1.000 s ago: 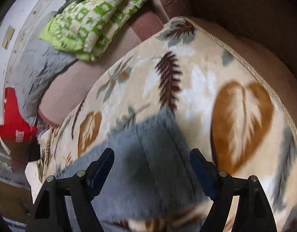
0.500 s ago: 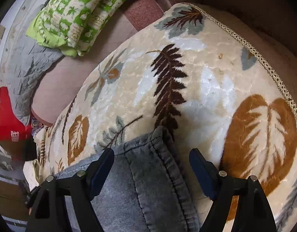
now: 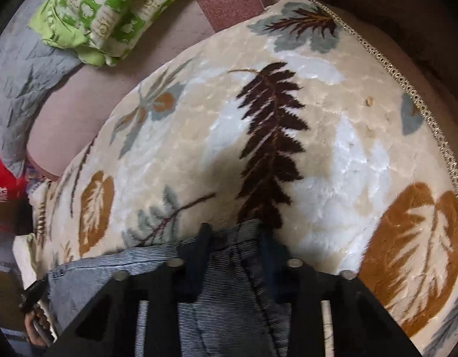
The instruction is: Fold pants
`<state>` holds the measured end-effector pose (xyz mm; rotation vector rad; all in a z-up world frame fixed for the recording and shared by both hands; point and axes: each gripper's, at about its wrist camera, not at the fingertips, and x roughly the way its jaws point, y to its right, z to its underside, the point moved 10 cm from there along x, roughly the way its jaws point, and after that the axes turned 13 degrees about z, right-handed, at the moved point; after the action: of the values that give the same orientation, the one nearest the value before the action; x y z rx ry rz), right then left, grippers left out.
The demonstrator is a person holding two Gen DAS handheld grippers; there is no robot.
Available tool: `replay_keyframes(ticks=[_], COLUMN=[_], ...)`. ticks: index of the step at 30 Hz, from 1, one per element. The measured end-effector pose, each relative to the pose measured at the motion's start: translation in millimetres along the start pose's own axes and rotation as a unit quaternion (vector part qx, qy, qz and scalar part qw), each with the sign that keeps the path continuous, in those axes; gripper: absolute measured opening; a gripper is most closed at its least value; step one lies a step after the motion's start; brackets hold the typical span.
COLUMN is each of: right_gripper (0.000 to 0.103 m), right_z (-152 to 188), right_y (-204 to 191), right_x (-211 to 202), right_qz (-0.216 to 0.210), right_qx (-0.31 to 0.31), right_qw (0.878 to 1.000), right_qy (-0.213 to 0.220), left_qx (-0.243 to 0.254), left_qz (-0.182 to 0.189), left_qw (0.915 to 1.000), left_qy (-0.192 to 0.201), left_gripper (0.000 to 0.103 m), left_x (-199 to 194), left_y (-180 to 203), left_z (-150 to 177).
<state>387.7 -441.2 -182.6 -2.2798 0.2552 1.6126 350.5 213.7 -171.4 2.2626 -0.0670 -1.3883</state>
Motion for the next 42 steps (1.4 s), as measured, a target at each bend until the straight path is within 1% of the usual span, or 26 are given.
replay_keyframes(ticks=[1,6,7,10,13,15,17,19,24,28,31,34,38,39,40,42], right_gripper=[0.019,0.019,0.020,0.026,0.025,0.020,0.017,0.017,0.017,0.016,0.016,0.016,0.016,0.016,0.016,0.016], right_z=[0.5,0.6,0.2,-0.8,-1.0,-2.3,-1.0,-1.5,-2.1,1.6,9.0,23.2,59.7,73.8,88.3,124.5], right_y=[2.2,4.3,4.2,6.5,4.1,4.9,2.4,1.0,-4.5,-9.4,-9.9,-4.8,7.9,13.0,18.9,32.0], right_x=[0.3,-1.2,-0.6,3.4,4.6,2.5,-0.4,-10.9,-51.5,-90.7,-122.9,-160.1,-209.0,-221.7,-232.9,-246.9], right_qz=[0.007,0.004,0.002,-0.011,-0.002,0.005,0.011,0.011,-0.006,-0.025,-0.038,-0.051,-0.071,-0.078,-0.085,-0.096], right_qx=[-0.005,-0.010,-0.009,0.009,-0.005,-0.004,-0.011,-0.011,-0.007,0.003,0.008,0.011,0.008,0.007,0.005,0.001], right_qw=[1.000,1.000,1.000,1.000,1.000,1.000,1.000,1.000,0.999,0.997,0.995,0.992,0.987,0.986,0.984,0.982], right_qy=[-0.001,0.000,-0.002,-0.015,-0.013,-0.007,-0.002,0.013,0.048,0.072,0.090,0.113,0.143,0.149,0.156,0.163], left_qx=[0.002,0.018,0.021,0.018,0.001,0.005,0.016,0.015,0.018,0.024,0.022,0.039,0.056,0.058,0.065,0.071], left_qz=[-0.003,-0.015,-0.018,-0.008,0.002,-0.004,-0.012,-0.012,0.016,0.039,0.061,0.079,0.109,0.116,0.125,0.132], left_qw=[1.0000,0.9997,0.9996,0.9997,1.0000,1.0000,0.9998,0.9997,0.9986,0.9965,0.9941,0.9909,0.9847,0.9832,0.9810,0.9800], left_qy=[0.000,-0.003,-0.005,-0.010,-0.004,-0.002,0.003,0.015,0.047,0.070,0.087,0.102,0.124,0.128,0.133,0.130], left_gripper=[0.004,0.003,0.003,0.003,0.003,0.003,0.002,0.002,0.002,0.002,0.002,0.002,0.002,0.002,0.002,0.003], left_x=[0.6,1.9,2.2,4.1,5.2,5.5,2.4,-5.7,-48.5,-91.1,-124.9,-161.7,-215.9,-226.5,-242.0,-256.9], left_y=[-0.2,3.0,3.5,3.3,0.5,1.7,4.9,8.0,22.6,35.1,42.7,48.7,47.7,46.1,42.7,34.1], left_z=[-0.8,-1.4,-1.3,-1.7,-4.2,-5.1,-4.4,-5.1,-7.3,-1.5,9.1,29.4,67.4,77.1,94.5,123.8])
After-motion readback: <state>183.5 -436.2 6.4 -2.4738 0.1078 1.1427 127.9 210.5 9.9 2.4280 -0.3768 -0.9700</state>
